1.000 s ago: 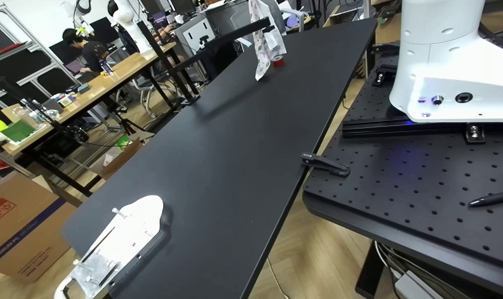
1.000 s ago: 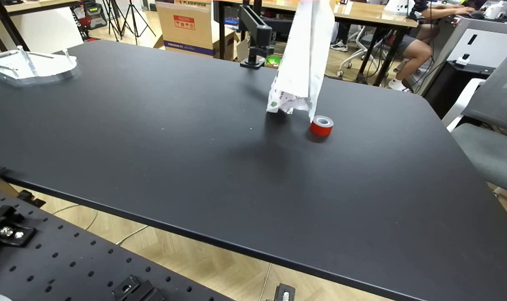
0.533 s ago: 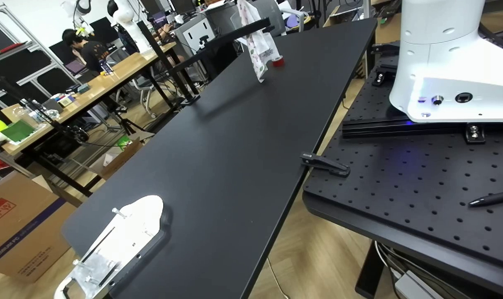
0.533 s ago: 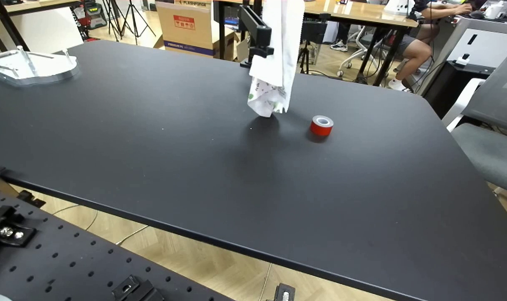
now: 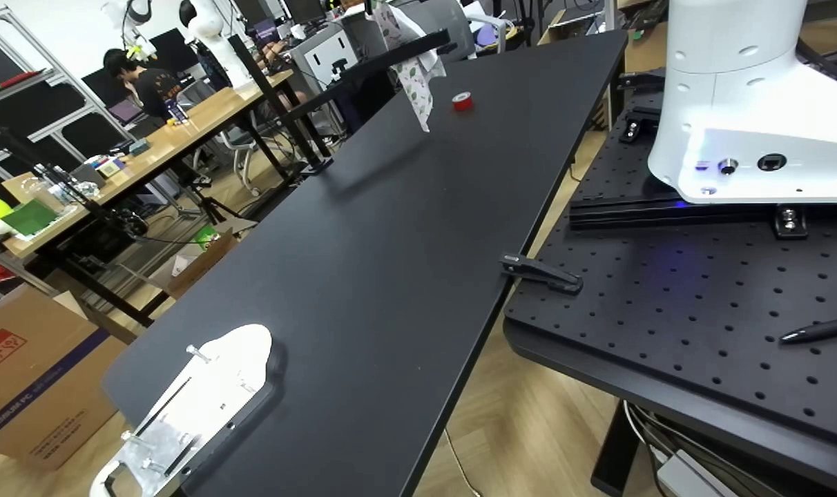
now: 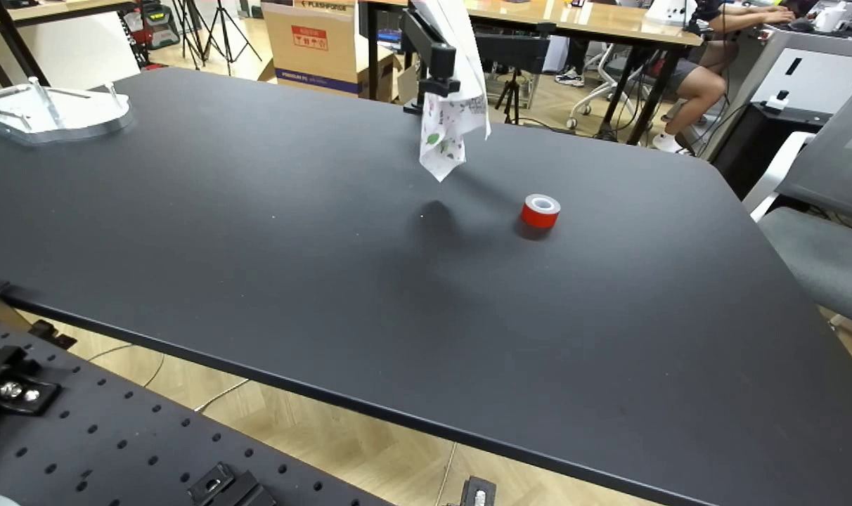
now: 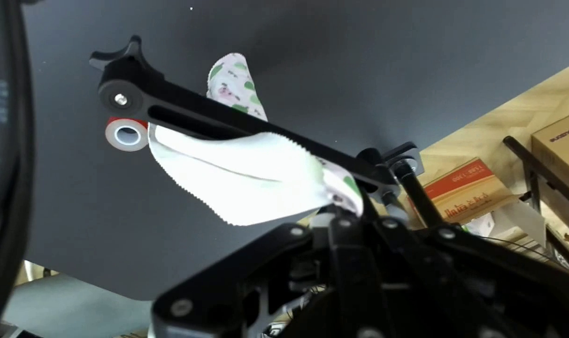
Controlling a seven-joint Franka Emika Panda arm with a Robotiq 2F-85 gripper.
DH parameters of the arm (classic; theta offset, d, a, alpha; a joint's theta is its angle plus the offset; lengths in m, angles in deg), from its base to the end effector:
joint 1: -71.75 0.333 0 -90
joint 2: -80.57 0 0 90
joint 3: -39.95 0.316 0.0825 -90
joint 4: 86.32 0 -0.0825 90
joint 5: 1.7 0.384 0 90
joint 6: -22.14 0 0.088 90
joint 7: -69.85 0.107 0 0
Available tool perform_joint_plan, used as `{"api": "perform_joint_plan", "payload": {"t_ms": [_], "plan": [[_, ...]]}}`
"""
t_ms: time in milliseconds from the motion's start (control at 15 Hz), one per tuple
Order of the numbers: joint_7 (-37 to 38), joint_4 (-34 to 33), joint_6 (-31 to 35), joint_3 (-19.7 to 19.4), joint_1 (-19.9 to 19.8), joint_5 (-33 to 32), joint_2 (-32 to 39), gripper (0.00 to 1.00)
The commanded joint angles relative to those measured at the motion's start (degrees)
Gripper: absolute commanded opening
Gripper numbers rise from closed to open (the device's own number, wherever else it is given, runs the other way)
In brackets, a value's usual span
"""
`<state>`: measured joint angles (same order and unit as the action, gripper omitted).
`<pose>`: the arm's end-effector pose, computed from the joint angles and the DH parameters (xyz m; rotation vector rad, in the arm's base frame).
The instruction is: Hang the cloth on the black stand
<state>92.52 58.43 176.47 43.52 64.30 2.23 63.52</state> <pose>0.4659 -0.0333 0.4333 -2.8654 0.7571 -0.6854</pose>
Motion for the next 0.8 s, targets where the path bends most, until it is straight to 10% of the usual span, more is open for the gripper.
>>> {"api": "perform_joint_plan", "payload": {"t_ms": [0,733], "plan": [[2.91,4.36,-1.16,2.6,0.63,-1.73,-6.55,0.01],[3.16,6.7,-6.95,3.63,-2.81,-3.73,-4.8,0.01]]}}
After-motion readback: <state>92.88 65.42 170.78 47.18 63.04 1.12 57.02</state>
